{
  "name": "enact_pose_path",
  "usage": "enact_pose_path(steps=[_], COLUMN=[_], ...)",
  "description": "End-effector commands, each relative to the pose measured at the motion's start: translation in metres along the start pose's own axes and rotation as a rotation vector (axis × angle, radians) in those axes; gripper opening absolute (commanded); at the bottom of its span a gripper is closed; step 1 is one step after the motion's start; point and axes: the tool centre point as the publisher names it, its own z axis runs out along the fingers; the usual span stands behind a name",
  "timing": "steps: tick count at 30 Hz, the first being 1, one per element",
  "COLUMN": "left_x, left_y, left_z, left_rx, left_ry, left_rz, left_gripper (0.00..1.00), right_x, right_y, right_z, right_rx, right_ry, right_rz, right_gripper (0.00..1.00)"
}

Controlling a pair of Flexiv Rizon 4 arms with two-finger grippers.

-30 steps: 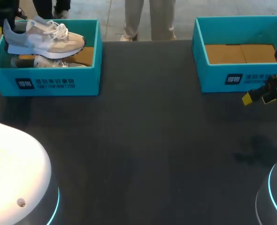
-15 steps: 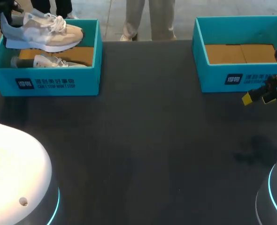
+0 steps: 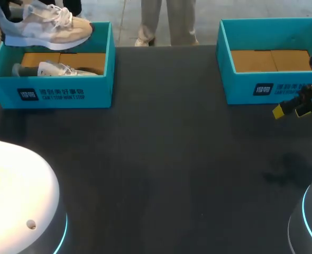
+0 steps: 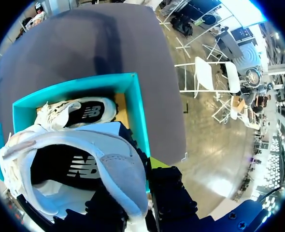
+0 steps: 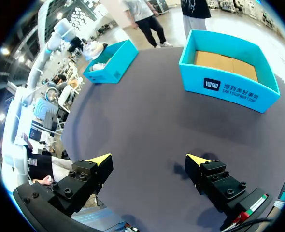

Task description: Take the shoe out of the shoebox, open the shoe tongue, remove and reinsert the insole, then place the shoe into the shoebox

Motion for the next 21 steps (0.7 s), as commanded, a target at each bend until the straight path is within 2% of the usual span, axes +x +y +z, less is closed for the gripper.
enact_pose_path(steps=[1,7,21], left_x=[-0.001,0.000,-0.005], left_y=[0.009,0.030,0.061], left_z=[0.004,0.012,0.032], left_rx=[-0.006,-0.006,-0.021], left_ry=[0.002,-0.011,-0.013], left_rz=[-0.007,-0.013,-0.047], left_gripper=[0.00,0.00,0.00], right_x=[0.000,0.000,0.000], right_y=[0.000,0.000,0.000], right_z=[0.001,0.001,0.001], right_rx=[0.001,0.001,0.001], right_ry=[-0.001,-0.001,-0.001], right_rz=[0.001,0.001,0.001], right_gripper=[1.00,1.00,1.00])
